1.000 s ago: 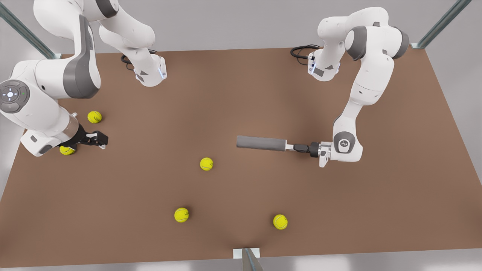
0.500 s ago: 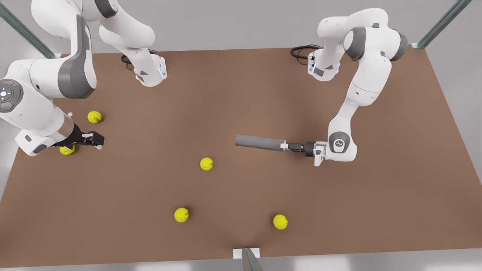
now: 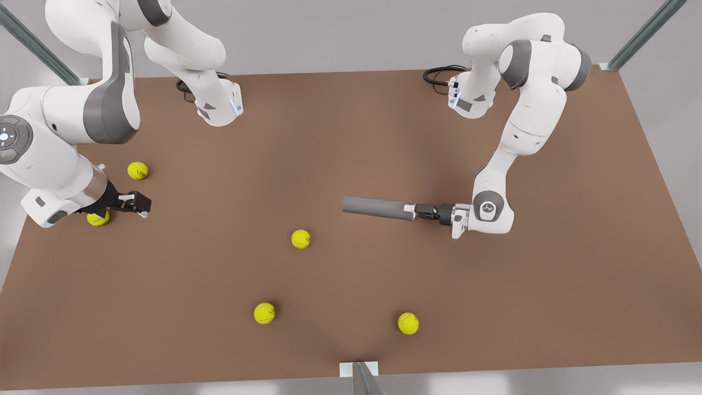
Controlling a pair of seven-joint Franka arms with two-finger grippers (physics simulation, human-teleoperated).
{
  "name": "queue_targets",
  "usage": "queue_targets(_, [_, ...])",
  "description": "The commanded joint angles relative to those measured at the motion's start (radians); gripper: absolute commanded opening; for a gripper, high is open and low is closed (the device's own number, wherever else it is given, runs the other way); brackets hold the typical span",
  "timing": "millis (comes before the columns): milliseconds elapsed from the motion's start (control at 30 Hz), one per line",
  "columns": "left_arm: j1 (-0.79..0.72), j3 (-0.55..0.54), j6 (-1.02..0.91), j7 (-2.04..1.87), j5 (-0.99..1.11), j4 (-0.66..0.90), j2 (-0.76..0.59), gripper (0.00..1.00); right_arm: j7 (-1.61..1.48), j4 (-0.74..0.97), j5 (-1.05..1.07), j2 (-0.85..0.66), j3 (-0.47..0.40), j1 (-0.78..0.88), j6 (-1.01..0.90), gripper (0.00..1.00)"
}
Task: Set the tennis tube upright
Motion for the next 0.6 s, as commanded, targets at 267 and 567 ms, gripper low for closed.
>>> queue_targets(267, [0.000,-0.012,0.015,0.002,0.001,0.000,0.000,0.53,0.000,0.000,0.000,0.000,0.000,0.002,0.000,1.00])
queue_targets(567, [0.000,-0.022,0.013,0.002,0.004,0.000,0.003,0.53,0.000,0.000,0.000,0.000,0.002,0.003,0.000,1.00])
